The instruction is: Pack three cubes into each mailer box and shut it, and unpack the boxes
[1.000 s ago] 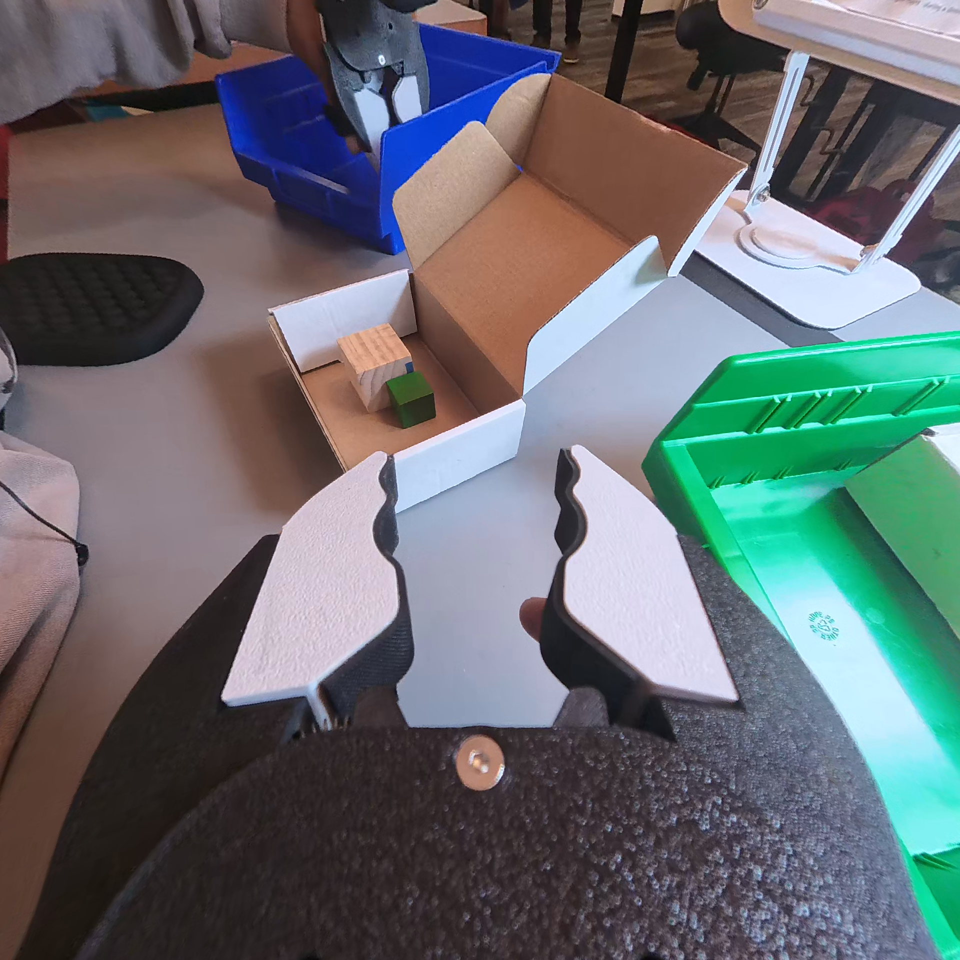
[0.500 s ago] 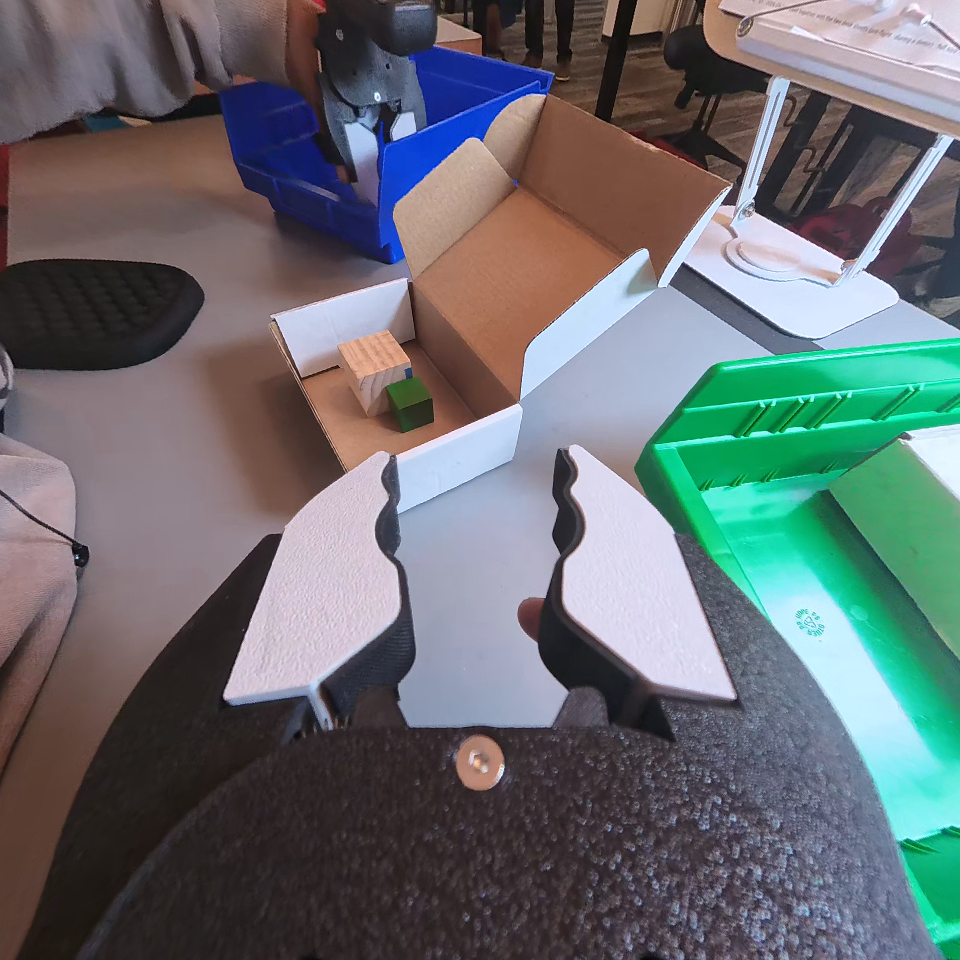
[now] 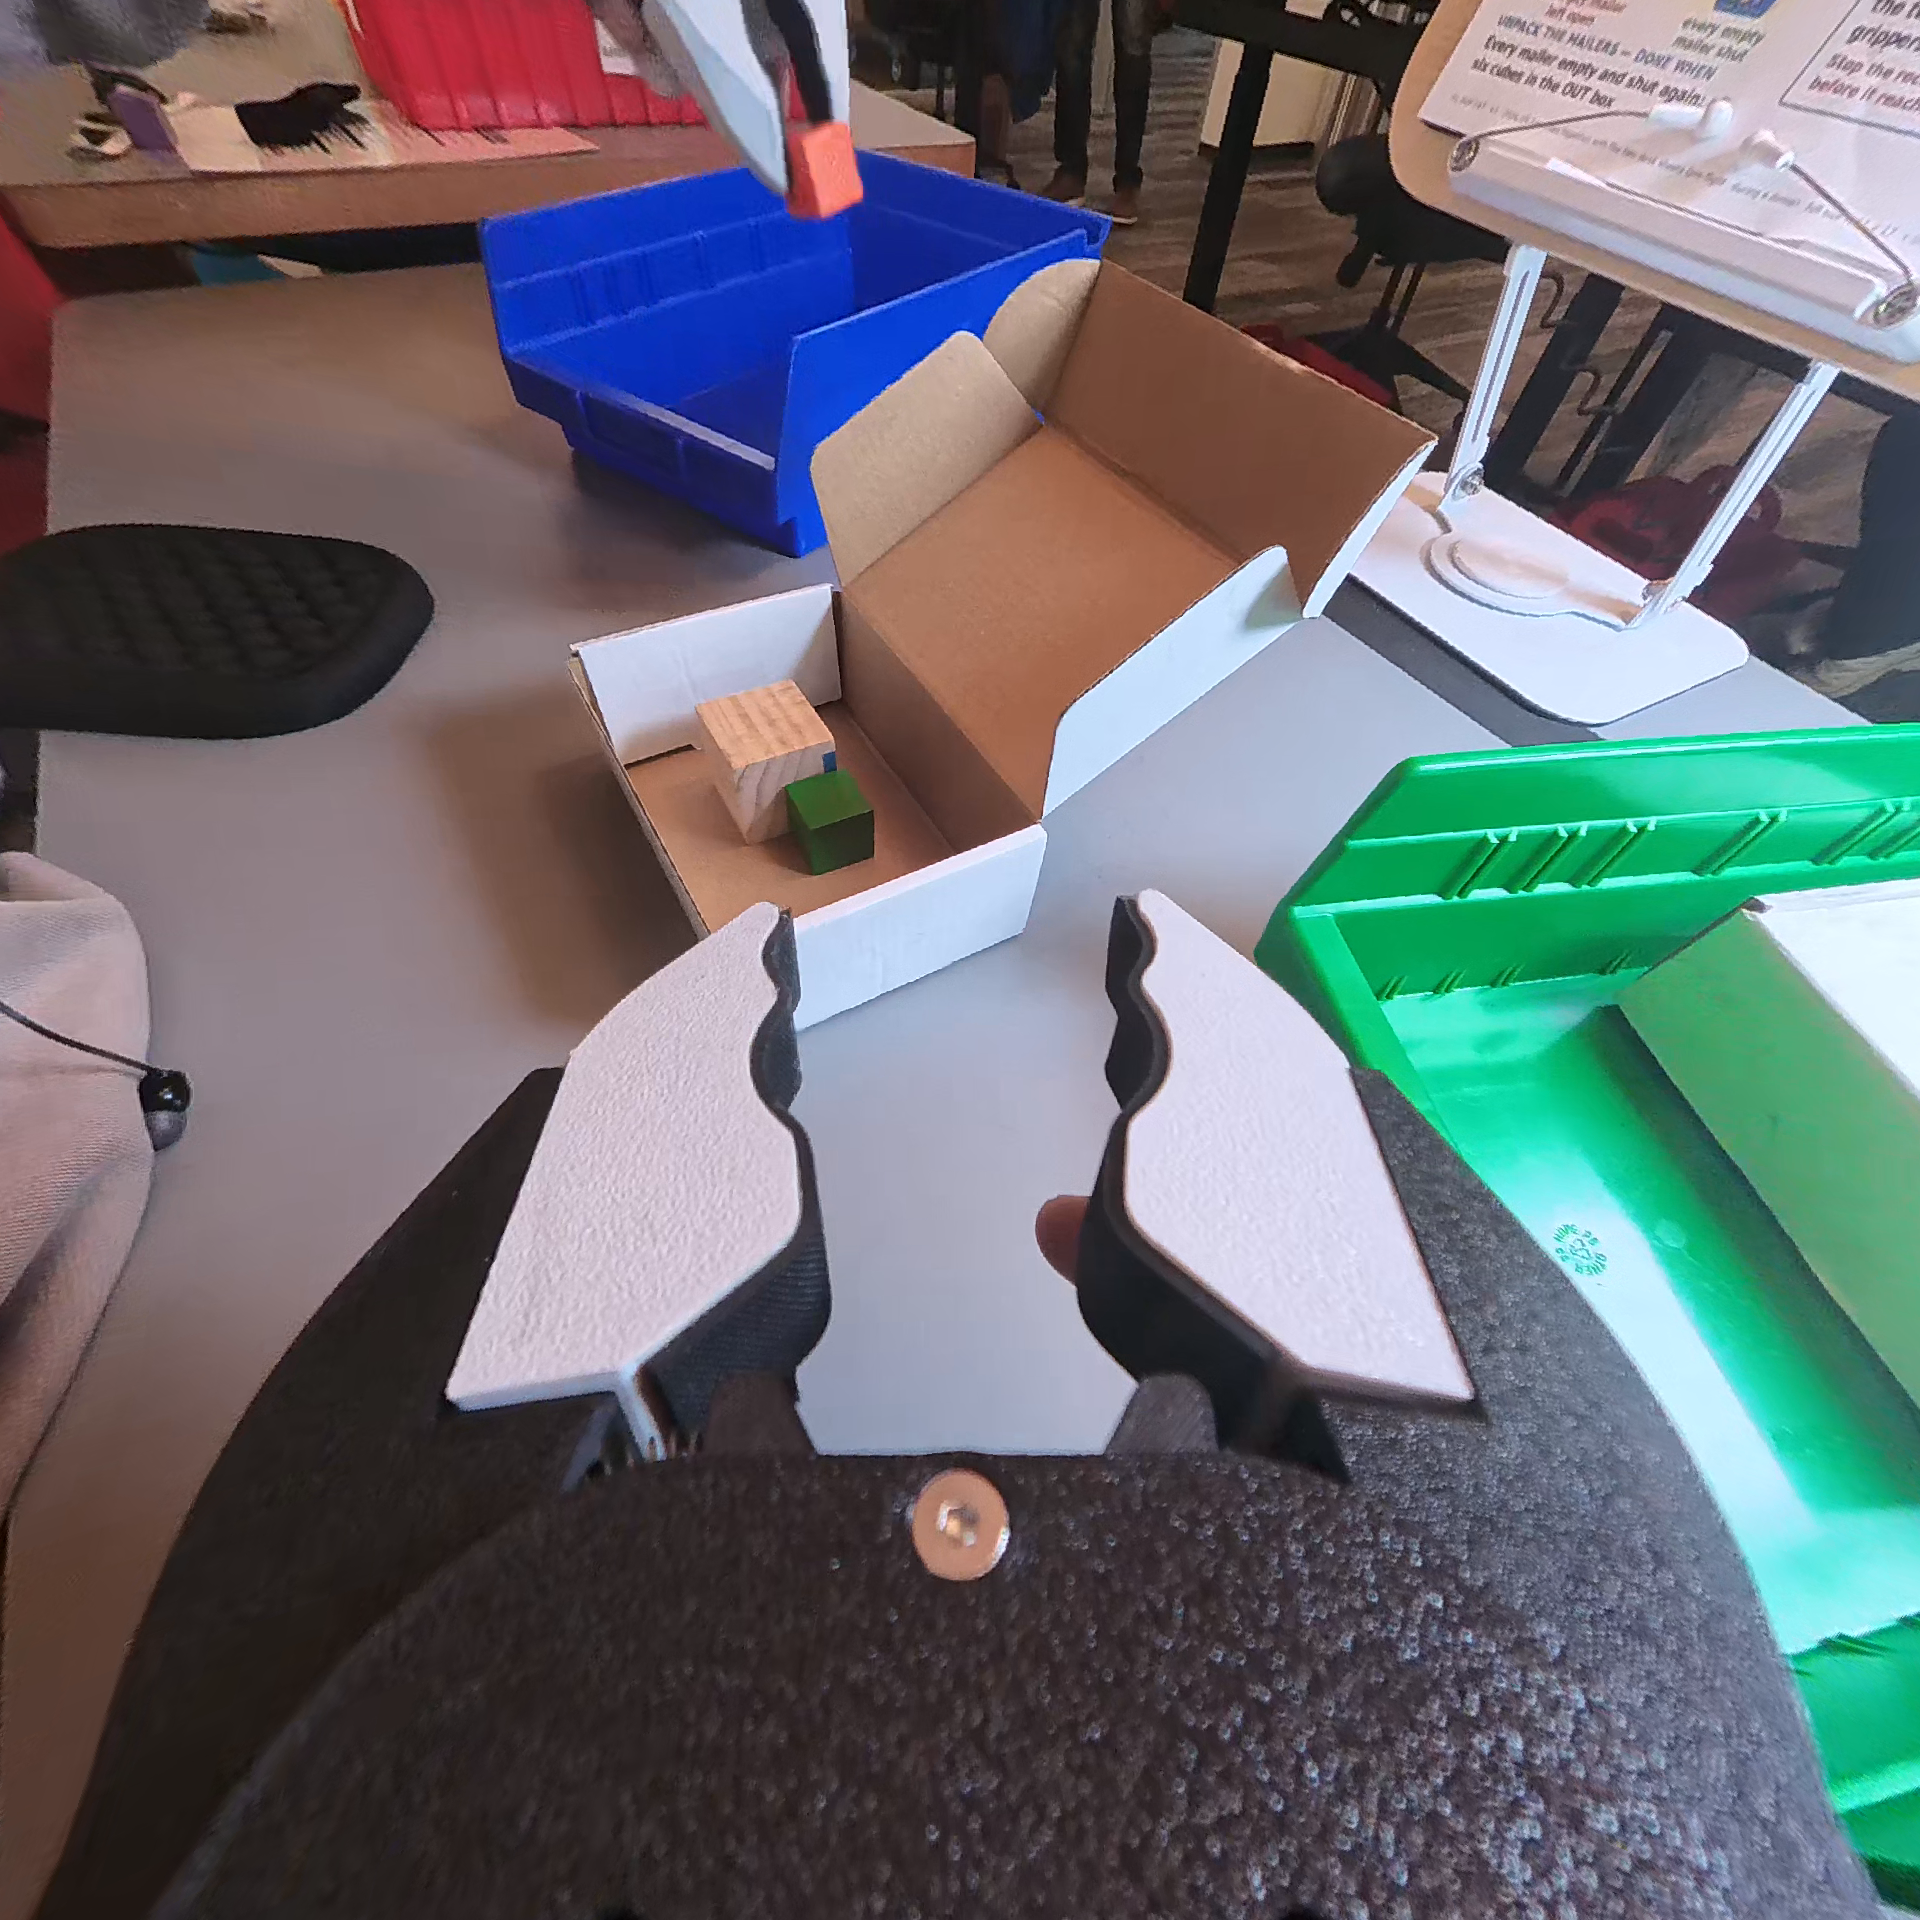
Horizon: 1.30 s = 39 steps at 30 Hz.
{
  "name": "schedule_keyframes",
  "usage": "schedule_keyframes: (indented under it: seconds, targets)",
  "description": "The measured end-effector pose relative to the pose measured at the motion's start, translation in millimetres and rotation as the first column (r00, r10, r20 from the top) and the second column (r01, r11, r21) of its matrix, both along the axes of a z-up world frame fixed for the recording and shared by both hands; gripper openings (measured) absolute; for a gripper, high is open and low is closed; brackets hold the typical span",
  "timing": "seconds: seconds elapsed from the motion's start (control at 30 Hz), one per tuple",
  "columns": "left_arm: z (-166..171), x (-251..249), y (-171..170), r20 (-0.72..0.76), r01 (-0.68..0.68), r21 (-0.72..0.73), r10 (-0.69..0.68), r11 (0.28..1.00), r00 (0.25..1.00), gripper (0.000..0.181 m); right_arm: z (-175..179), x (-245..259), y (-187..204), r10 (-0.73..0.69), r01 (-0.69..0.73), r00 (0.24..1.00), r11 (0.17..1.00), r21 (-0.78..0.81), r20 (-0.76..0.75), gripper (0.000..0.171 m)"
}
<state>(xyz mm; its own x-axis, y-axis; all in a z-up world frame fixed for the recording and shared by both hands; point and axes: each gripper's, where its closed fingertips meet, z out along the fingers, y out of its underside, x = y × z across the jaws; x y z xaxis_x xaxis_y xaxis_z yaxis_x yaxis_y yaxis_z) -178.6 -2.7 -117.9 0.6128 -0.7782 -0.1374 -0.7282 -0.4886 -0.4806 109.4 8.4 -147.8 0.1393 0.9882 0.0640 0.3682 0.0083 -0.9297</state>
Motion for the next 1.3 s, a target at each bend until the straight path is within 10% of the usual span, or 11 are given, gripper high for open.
schedule_keyframes:
  seconds: [0.33, 0.87, 1.1, 1.3]
  targets:
    - [-80.0, 173.4, -10.6, 0.012, 0.215, -0.133, -0.216, 0.967, 0.976, 0.021, -1.5, -4.7, -12.8, 0.033, -0.034, 0.999, 0.999, 0.020, 0.022, 0.058]
    - [-139.7, 198.4, -1.0, -0.130, 0.239, -0.212, -0.270, 0.948, 0.954, 0.023, -21.7, 1.0, -11.6, -0.002, 0.001, 0.991, 1.000, 0.006, 0.134, 0.060]
    - [-79.1, 195.2, 0.7, 0.088, 0.218, -0.010, -0.216, 0.976, 0.972, 0.038, -21.8, 0.9, -8.7, -0.019, 0.018, 0.992, 1.000, 0.004, 0.127, 0.060]
    - [2.6, 124.0, 3.0, 0.538, -0.179, 0.281, -0.001, 0.943, 0.843, 0.040, -16.2, -3.8, 2.1, -0.057, 0.060, 0.997, 0.997, -0.045, 0.058, 0.058]
